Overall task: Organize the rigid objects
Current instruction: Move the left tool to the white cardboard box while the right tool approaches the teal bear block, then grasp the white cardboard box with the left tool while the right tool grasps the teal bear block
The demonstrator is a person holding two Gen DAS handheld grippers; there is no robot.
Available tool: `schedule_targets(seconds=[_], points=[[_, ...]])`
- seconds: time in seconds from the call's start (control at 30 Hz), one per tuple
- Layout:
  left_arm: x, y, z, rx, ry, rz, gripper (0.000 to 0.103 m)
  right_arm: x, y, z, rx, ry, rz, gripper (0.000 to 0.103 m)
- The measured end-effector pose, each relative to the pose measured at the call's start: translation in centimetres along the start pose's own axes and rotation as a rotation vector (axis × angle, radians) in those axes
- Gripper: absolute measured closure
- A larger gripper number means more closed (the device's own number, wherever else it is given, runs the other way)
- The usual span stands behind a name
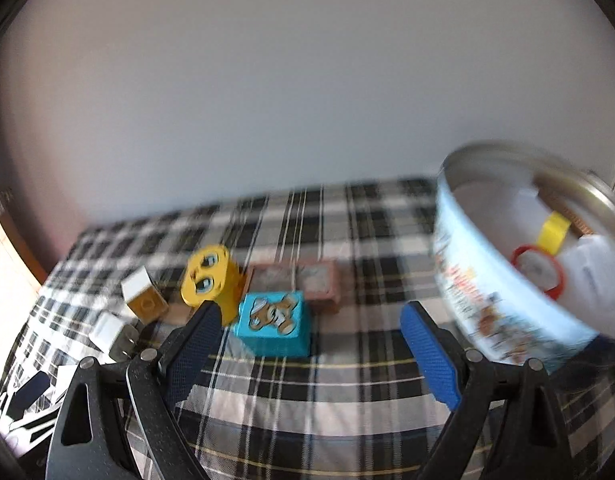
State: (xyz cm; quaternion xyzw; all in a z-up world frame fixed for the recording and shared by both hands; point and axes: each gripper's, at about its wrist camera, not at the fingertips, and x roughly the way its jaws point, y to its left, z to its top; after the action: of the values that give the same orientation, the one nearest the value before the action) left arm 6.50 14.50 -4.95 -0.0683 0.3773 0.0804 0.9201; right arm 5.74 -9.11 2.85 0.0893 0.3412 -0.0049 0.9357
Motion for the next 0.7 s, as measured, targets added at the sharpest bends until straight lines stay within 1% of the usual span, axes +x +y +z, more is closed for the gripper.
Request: schedule_targets(seconds=[0.1, 0.17, 0.23, 0.3, 0.37, 0.47, 0.5, 0.57, 0.6, 0.63, 0.67, 0.7], points=[[0.1, -0.1, 0.0, 0.006, 0.006, -0.010, 0.000, 2.4, 0.8, 0.1, 0.007, 0.103, -0.002, 0.010], [0.4, 0.1, 0.1, -0.003, 0.019, -0.035, 0.000, 3.7, 1.4, 0.0, 0.005, 0.157, -0.008, 0.010], [0.7, 0.5, 0.0, -0.027, 0.050, -0.076, 0.000, 4.3, 1.9, 0.0, -0.014, 0.185, -0.035, 0.011], [0.9, 0.5, -0.1, -0.036, 0.085, -0.120, 0.000, 4.6, 2.6, -0.1, -0.048, 0.195, -0.046, 0.011], [1.1, 0.2, -0.5, -0.017, 0.114, -0.133, 0.000, 4.6, 2.8, -0.2, -0.065, 0.197, -0.060, 0.014], [1.4, -0.7, -0.7, 0.046, 0.120, -0.069, 0.001, 4.3, 2.8, -0.3, -0.096, 0.193, -0.092, 0.031], [1.4, -0.9, -0.7, 0.056, 0.124, -0.059, 0.001, 4.1, 3.3, -0.4, -0.101, 0.192, -0.096, 0.033], [1.4, -0.9, -0.7, 0.056, 0.124, -0.060, 0.001, 3.9, 3.2, -0.5, -0.103, 0.186, -0.083, 0.039], [1.3, -0.8, -0.7, 0.052, 0.122, -0.067, 0.001, 3.7, 3.0, -0.5, -0.104, 0.180, -0.074, 0.051], [1.2, -0.6, -0.7, 0.047, 0.118, -0.076, 0.001, 3.6, 3.0, -0.5, -0.107, 0.177, -0.070, 0.058], [1.2, -0.3, -0.7, 0.034, 0.112, -0.092, 0.002, 3.5, 2.9, -0.6, -0.108, 0.176, -0.060, 0.058], [1.2, 0.0, -0.6, 0.023, 0.107, -0.108, 0.004, 3.2, 2.5, -0.5, -0.106, 0.175, -0.053, 0.058]])
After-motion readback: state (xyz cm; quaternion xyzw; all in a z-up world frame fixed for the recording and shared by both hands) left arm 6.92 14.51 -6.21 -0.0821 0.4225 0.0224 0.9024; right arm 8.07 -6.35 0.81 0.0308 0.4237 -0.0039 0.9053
